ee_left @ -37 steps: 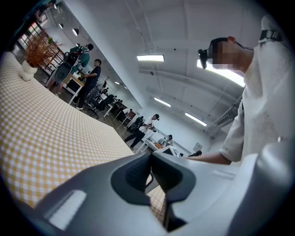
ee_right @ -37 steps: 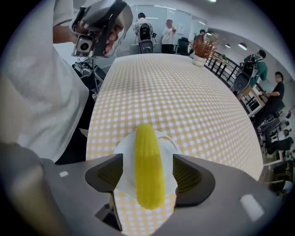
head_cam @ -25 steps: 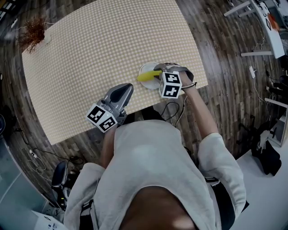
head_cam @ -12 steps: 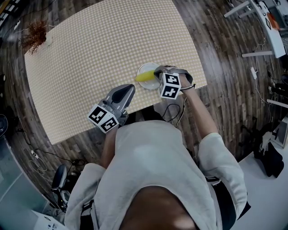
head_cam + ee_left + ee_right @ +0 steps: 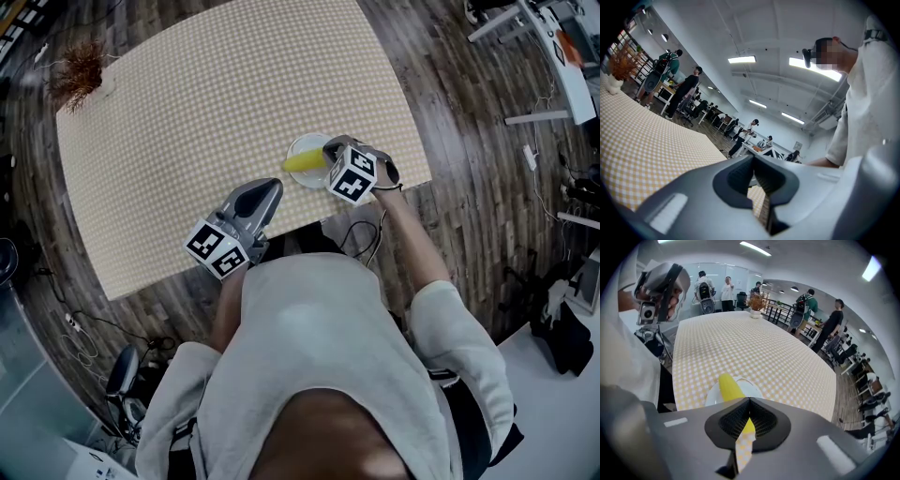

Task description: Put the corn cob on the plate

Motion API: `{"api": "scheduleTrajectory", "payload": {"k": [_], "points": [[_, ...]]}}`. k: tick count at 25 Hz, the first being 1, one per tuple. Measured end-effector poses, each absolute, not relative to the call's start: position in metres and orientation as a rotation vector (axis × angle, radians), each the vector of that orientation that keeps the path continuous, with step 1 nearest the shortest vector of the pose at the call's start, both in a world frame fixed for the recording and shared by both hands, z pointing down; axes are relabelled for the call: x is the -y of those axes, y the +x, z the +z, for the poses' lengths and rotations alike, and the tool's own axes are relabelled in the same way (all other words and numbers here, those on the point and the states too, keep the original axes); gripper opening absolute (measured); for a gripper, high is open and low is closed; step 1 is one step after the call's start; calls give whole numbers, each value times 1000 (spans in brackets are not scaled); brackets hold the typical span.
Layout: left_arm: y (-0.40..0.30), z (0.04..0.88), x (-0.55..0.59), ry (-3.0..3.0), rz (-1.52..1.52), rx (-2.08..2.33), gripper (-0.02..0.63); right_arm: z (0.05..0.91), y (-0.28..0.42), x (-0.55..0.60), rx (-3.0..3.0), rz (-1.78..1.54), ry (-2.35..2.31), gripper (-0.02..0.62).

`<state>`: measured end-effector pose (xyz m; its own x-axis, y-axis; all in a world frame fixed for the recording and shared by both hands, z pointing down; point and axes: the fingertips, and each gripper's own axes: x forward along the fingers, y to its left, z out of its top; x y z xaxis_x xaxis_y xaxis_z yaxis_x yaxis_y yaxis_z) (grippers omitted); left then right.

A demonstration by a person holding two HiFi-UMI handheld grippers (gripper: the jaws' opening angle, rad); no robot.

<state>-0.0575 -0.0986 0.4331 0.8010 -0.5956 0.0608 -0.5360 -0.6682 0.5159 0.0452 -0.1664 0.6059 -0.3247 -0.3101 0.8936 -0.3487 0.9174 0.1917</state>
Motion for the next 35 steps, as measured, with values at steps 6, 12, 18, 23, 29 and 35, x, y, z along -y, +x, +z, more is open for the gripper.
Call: {"api": "scheduleTrajectory", "payload": {"k": [6,12,18,23,29,35], "points": [[-57,425,97,2497,-157,838,9,579,42,176,1895,-231,540,0],[-44,409,96,2554,-163,809,9,519,41,193,1869,-528,692,0],[-33,388,99,2616,-170,804,9,478,44,196,2098,-326,914,0],[-17,376,100,2657,-167,810,9,443,62,198,2412,104,1193,0],[5,370,96,2682,-128,832,9,431,104,194,2638,528,1447,0],[7,376,83,2666,-90,842,8,428,109,174,2600,378,1498,0]]}}
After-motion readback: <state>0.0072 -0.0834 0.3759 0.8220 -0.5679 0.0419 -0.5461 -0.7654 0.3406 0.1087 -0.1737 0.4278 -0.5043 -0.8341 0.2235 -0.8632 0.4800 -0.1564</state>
